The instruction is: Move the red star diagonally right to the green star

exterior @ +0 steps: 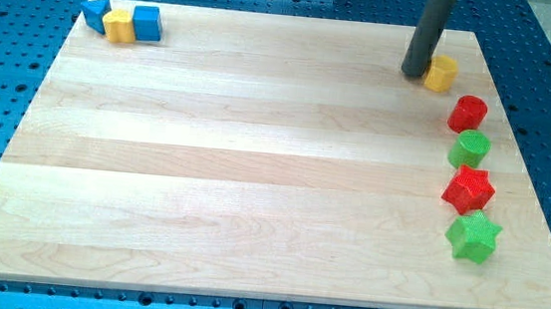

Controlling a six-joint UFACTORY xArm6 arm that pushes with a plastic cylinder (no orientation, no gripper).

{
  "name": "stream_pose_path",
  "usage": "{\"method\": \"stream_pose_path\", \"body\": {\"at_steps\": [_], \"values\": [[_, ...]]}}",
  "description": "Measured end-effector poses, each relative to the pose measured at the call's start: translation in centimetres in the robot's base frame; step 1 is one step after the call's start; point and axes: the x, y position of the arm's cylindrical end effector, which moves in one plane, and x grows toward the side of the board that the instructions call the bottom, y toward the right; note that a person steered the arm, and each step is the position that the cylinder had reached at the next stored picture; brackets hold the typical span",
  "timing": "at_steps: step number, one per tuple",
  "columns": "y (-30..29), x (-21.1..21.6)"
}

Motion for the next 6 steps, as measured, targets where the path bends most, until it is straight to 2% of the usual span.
{"method": "stream_pose_path", "body": {"at_steps": [2,3,4,5,6], "values": [[3.1,1.2],[-3.3,7.3],[-4.5,16.2],[-2.2,21.0],[4.2,21.3]]}}
